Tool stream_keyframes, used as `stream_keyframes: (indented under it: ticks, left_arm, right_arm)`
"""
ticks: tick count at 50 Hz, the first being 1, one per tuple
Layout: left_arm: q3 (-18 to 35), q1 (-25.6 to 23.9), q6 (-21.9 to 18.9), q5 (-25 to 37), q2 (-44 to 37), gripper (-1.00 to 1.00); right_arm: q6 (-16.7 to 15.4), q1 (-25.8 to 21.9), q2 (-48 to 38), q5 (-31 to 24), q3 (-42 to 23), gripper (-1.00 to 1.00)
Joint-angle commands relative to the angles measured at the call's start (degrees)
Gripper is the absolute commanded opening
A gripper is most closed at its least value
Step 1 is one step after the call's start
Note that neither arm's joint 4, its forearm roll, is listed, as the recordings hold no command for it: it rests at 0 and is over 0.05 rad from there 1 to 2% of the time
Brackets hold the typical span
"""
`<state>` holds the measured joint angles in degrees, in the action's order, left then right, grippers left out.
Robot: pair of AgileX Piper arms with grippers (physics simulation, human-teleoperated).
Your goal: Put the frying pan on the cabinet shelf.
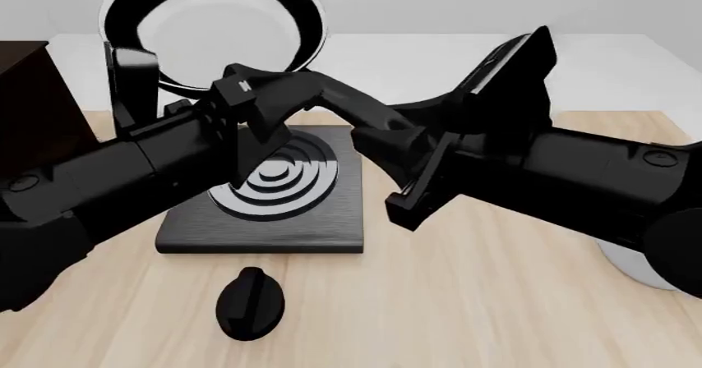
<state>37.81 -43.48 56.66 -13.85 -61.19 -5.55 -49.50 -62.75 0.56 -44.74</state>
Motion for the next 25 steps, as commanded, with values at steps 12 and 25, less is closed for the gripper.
stream_keyframes:
  ticks: [12, 25]
  left_arm:
    - [0.42, -0.90, 1.67, -2.27, -2.44, 1.00]
    - [-0.06, -0.39, 2.18, -3.80, -4.14, 1.00]
  right_arm:
    - [0.96, -3.26, 0.47, 2.89, 1.57, -1.00]
    - [1.97, -4.12, 1.86, 3.85, 3.64, -1.00]
